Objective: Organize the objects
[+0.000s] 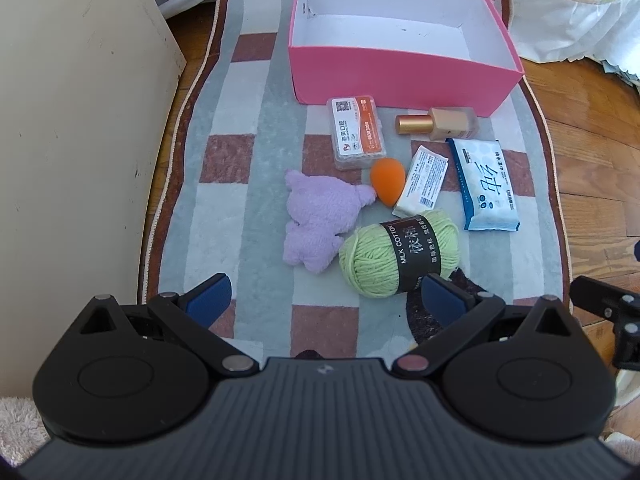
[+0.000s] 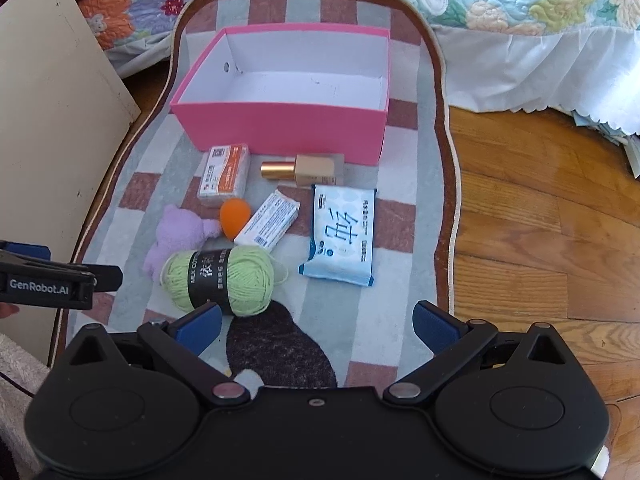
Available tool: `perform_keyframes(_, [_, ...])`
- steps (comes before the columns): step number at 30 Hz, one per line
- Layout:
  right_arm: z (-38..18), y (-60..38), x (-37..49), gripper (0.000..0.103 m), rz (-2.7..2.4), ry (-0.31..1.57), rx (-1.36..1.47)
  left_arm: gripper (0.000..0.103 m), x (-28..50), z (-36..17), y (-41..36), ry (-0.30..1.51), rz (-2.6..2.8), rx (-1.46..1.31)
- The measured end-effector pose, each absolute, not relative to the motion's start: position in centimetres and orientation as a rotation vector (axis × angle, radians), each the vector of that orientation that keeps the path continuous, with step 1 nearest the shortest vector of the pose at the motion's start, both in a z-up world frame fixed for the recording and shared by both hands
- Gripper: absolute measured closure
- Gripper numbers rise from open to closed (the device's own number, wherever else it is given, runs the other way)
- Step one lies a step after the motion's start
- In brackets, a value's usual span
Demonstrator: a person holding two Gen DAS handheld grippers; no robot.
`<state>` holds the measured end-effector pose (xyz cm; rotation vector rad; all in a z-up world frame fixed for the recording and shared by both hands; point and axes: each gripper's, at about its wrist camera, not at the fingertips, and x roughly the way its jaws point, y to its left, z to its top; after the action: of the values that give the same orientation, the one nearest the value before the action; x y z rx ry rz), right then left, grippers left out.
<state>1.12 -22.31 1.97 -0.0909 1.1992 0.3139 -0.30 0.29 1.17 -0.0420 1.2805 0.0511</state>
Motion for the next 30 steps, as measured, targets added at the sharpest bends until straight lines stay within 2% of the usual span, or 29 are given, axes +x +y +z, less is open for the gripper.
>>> perform_keyframes(24, [1.6, -22.5, 1.2, 0.000, 0.421, 1.215, -0.029, 0.000, 0.1, 0.4, 0.0, 1.271, 0.042, -0.073])
perform_keyframes(30, [0.8, -21.3, 0.8, 0.000, 0.651, 1.092, -0.034, 0.003, 0.5, -1.2, 0.1, 1.246, 0.030, -0.116])
